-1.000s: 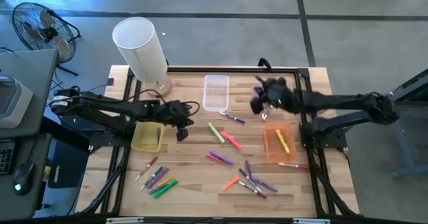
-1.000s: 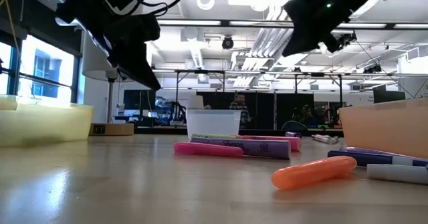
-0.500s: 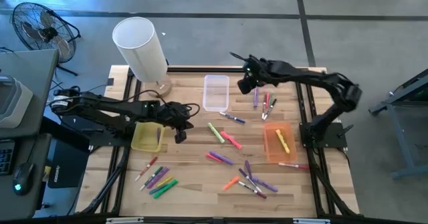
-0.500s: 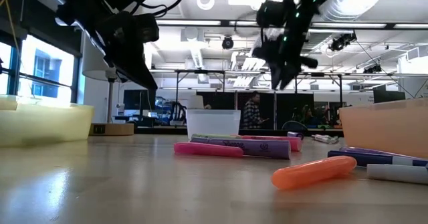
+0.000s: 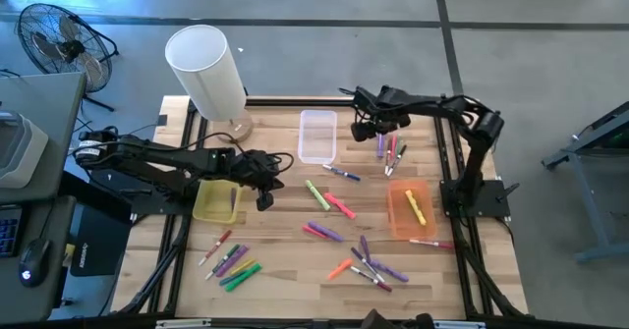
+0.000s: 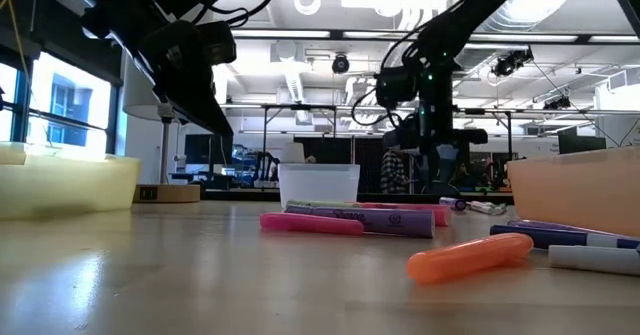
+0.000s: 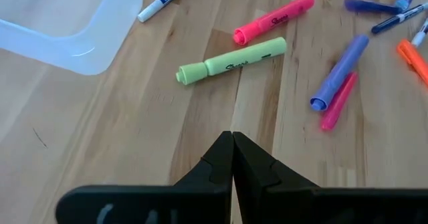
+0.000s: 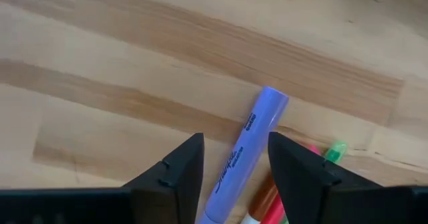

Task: Pick & Place Markers
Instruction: Put the purple highlighter pen into the orange bin

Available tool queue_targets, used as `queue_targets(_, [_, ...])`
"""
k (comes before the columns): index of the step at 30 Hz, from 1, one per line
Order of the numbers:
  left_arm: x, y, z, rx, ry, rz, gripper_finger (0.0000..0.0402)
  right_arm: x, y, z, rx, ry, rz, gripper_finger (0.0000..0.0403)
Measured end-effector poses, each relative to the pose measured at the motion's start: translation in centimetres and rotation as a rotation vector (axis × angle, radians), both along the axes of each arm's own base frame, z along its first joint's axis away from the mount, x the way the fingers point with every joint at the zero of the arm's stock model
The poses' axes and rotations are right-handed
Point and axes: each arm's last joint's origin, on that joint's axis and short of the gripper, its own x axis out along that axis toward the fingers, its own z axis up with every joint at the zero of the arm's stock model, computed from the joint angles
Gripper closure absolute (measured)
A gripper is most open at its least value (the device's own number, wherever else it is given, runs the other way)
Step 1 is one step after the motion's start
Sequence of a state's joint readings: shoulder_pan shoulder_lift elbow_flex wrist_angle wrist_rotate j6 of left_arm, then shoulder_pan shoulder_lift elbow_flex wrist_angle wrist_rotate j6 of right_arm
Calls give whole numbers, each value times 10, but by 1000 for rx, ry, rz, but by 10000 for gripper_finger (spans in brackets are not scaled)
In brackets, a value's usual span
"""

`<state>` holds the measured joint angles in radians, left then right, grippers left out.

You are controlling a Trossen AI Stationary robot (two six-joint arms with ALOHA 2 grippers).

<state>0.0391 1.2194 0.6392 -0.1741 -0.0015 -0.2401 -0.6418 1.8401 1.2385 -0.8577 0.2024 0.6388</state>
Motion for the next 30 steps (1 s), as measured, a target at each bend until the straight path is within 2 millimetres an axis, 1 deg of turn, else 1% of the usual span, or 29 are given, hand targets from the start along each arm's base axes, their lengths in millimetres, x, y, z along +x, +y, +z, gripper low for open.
queue_targets(3, [0,0,0,0,0,0,401,-4,-3,-3,3,1,-27,248])
queue_targets(8, [0,0,0,0,0,0,401,-16,-4,-16,47,10,-57,243])
queue_targets(15, [0,0,0,-3,-1,2,401,-20,0,-38,71,-90,-54,246])
queue_targets(20, [0,0,0,1,-1,6,401,-24,5,-46,79,-103,-63,275])
queue_targets(26, [0,0,0,3,-2,8,401,-25,6,-48,78,-95,-23,340])
queue_targets(27, [0,0,0,3,-2,8,401,-25,6,-48,74,-97,-10,347])
queue_targets(30, [0,0,0,2,-2,9,401,-23,7,-45,49,-112,29,347])
